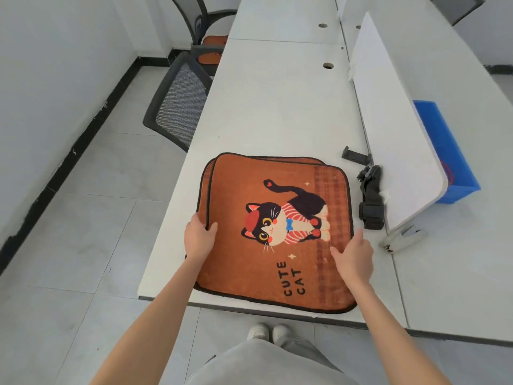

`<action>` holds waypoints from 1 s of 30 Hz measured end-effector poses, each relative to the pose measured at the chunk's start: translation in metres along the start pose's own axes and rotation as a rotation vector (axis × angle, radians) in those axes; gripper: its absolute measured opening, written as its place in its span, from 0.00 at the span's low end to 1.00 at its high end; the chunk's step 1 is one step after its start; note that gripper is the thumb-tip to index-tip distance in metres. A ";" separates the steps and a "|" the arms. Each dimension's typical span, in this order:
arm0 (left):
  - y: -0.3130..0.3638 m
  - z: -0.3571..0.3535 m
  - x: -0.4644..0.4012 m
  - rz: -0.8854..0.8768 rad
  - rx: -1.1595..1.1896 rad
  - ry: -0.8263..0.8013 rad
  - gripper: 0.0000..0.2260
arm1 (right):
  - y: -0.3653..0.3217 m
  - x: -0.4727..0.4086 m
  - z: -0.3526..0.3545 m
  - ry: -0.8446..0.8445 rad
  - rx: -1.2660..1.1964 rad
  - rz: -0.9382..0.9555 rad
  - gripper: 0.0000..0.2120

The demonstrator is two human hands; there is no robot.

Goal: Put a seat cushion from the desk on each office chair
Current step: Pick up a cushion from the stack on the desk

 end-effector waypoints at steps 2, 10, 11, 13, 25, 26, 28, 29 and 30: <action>0.007 -0.002 0.000 -0.064 -0.010 -0.028 0.13 | -0.005 -0.008 0.008 -0.033 -0.151 0.028 0.23; 0.020 0.018 0.033 -0.169 0.068 0.100 0.12 | -0.074 0.009 0.032 -0.250 -0.210 0.398 0.20; 0.021 0.025 0.041 -0.183 0.075 0.125 0.11 | -0.089 0.017 0.033 -0.274 -0.212 0.451 0.20; 0.024 0.040 0.057 -0.213 0.066 0.193 0.12 | -0.120 0.033 0.032 -0.328 -0.243 0.561 0.20; -0.077 0.189 0.113 -0.041 0.054 0.639 0.13 | -0.285 0.218 -0.051 -0.693 -0.341 1.145 0.20; -0.092 0.201 0.111 -0.035 0.059 0.647 0.12 | -0.295 0.232 -0.062 -0.719 -0.343 1.151 0.20; -0.121 0.225 0.107 -0.024 0.072 0.667 0.12 | -0.315 0.255 -0.084 -0.756 -0.349 1.145 0.20; -0.139 0.239 0.103 -0.014 0.078 0.667 0.13 | -0.326 0.265 -0.097 -0.760 -0.351 1.131 0.20; -0.156 0.253 0.100 -0.007 0.084 0.659 0.13 | -0.337 0.273 -0.109 -0.757 -0.355 1.106 0.19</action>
Point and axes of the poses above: each hand's wrist, its own x-axis away from the middle knuckle, its own z-axis out of the back of the hand, y = z × x, the point moved 2 cm from there along -x, towards the middle knuckle, and after that the axes turned 1 degree about x, right-handed, at the moved point
